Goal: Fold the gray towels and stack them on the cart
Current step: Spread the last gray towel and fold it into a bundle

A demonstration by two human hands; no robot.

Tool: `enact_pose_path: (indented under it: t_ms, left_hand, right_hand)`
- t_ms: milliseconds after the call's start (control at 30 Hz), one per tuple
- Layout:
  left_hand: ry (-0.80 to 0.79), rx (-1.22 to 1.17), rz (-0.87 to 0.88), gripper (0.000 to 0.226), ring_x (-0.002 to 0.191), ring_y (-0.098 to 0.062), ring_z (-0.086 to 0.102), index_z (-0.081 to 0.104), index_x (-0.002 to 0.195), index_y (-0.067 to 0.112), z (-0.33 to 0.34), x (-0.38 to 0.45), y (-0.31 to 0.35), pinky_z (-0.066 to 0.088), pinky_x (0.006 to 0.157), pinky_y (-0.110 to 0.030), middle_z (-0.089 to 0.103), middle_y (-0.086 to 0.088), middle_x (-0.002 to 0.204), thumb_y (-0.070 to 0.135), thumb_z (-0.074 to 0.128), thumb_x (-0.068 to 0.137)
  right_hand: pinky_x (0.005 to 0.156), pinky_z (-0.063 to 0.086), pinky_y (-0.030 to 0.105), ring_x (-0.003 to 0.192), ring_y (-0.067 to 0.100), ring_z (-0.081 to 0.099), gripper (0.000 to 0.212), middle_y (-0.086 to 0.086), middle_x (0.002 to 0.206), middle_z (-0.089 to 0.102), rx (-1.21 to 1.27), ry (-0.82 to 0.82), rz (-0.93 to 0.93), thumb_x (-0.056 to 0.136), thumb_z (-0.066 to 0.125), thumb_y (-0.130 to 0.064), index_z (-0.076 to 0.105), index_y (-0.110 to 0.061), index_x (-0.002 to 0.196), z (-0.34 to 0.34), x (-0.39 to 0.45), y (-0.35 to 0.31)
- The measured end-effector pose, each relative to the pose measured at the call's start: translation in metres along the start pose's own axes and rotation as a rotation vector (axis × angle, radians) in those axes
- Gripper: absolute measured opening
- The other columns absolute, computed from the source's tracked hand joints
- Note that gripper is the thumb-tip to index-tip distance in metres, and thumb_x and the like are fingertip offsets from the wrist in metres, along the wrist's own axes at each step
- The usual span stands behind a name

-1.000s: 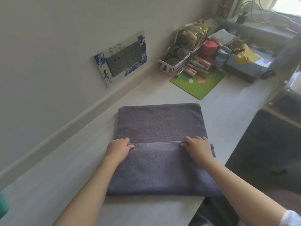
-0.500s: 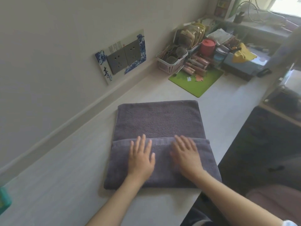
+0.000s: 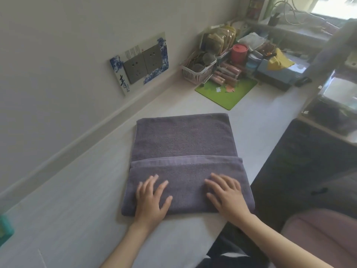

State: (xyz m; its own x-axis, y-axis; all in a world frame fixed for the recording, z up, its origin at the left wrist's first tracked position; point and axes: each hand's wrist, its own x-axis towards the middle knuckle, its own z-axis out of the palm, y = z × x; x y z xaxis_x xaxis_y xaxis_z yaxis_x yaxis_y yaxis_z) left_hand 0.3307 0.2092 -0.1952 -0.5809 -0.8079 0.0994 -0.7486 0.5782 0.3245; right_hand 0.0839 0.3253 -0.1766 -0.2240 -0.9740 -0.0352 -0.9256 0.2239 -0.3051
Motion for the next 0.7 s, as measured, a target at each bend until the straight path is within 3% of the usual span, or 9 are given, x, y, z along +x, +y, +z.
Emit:
enact_pose_path:
  t_ms: [67, 167, 300, 467, 600, 700]
  left_hand:
    - [0.023, -0.112, 0.163, 0.037, 0.102, -0.016, 0.047, 0.062, 0.103, 0.028, -0.003, -0.014, 0.003, 0.032, 0.092, -0.034, 0.052, 0.004, 0.11, 0.055, 0.055, 0.079]
    - [-0.063, -0.21, 0.192, 0.039, 0.096, -0.006, 0.046, 0.062, 0.103, 0.035, -0.003, -0.03, -0.001, 0.029, 0.087, -0.021, 0.049, 0.014, 0.103, 0.061, 0.061, 0.073]
    - [-0.085, -0.233, 0.078, 0.033, 0.095, -0.004, 0.043, 0.064, 0.098, 0.037, 0.0, -0.025, 0.002, 0.027, 0.084, -0.02, 0.053, 0.012, 0.098, 0.055, 0.061, 0.071]
    - [-0.118, -0.192, 0.047, 0.031, 0.089, -0.008, 0.047, 0.069, 0.081, 0.027, -0.008, -0.005, 0.009, 0.031, 0.078, -0.028, 0.061, 0.008, 0.083, 0.052, 0.052, 0.074]
    - [-0.335, -0.106, 0.046, 0.021, 0.105, -0.017, 0.052, 0.066, 0.095, 0.02, -0.027, 0.004, 0.024, 0.026, 0.09, -0.027, 0.064, 0.005, 0.102, 0.038, 0.06, 0.087]
    - [-0.545, -0.22, -0.036, 0.015, 0.106, -0.014, 0.049, 0.065, 0.096, 0.025, -0.047, -0.004, 0.033, 0.033, 0.089, -0.024, 0.062, 0.011, 0.095, 0.037, 0.061, 0.088]
  right_hand:
    - [0.084, 0.042, 0.034, 0.1, 0.016, 0.048, 0.042, -0.007, 0.105, 0.062, 0.083, 0.094, -0.154, 0.094, 0.029, -0.059, 0.059, -0.033, 0.107, 0.005, -0.015, -0.006]
    - [0.081, 0.036, 0.029, 0.095, 0.014, 0.047, 0.044, -0.008, 0.099, 0.063, 0.16, 0.113, -0.167, 0.09, 0.036, -0.063, 0.065, -0.032, 0.102, 0.01, -0.027, -0.01]
    - [0.081, 0.034, 0.031, 0.095, 0.015, 0.044, 0.037, -0.007, 0.097, 0.064, 0.156, 0.136, -0.077, 0.078, 0.051, -0.057, 0.07, -0.029, 0.093, 0.017, -0.027, -0.016]
    - [0.068, 0.038, 0.033, 0.08, 0.018, 0.046, 0.033, -0.007, 0.076, 0.063, 0.128, 0.162, -0.043, 0.074, 0.052, -0.048, 0.072, -0.022, 0.074, 0.012, -0.01, -0.027]
    - [0.083, 0.036, 0.029, 0.097, 0.021, 0.052, 0.025, -0.003, 0.1, 0.065, 0.11, -0.1, 0.019, 0.085, 0.061, -0.039, 0.07, -0.018, 0.097, -0.011, -0.002, -0.033]
    - [0.074, 0.041, 0.024, 0.088, 0.013, 0.053, 0.025, -0.005, 0.098, 0.064, 0.143, -0.35, 0.034, 0.087, 0.06, -0.04, 0.067, -0.021, 0.101, -0.042, -0.008, -0.035]
